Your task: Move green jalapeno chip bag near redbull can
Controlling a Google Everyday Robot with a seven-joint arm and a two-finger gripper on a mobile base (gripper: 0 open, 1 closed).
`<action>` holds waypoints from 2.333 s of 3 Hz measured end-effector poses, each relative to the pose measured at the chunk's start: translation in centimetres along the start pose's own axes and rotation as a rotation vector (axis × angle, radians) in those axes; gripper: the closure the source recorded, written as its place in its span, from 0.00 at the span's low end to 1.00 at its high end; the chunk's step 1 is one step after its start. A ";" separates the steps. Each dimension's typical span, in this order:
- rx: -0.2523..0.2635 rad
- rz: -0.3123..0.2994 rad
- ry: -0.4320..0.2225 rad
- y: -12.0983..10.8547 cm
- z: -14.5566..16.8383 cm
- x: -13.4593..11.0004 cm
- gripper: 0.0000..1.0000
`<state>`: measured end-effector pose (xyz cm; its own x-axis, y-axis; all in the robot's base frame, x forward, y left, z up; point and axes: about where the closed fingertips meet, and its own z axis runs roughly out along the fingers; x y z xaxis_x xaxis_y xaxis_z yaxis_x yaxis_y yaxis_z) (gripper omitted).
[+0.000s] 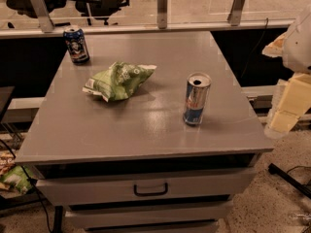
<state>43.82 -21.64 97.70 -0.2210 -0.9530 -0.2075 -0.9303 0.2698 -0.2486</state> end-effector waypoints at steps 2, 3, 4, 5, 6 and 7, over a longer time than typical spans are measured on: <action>0.003 0.017 -0.054 -1.2 -0.2 -1.4 0.00; 0.004 0.036 -0.142 -3.4 -0.3 -4.8 0.00; -0.003 0.057 -0.191 -5.7 0.6 -8.4 0.00; -0.020 0.077 -0.193 -7.6 3.2 -12.4 0.00; -0.029 0.090 -0.186 -9.7 6.4 -16.2 0.00; -0.039 0.104 -0.162 -11.6 9.4 -19.0 0.00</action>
Offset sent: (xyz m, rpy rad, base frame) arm 0.0408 0.0285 0.0206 0.1639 -0.0225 -0.0090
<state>61.60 -5.36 95.59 -0.2689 -0.8847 -0.3809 -0.9163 0.3568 -0.1817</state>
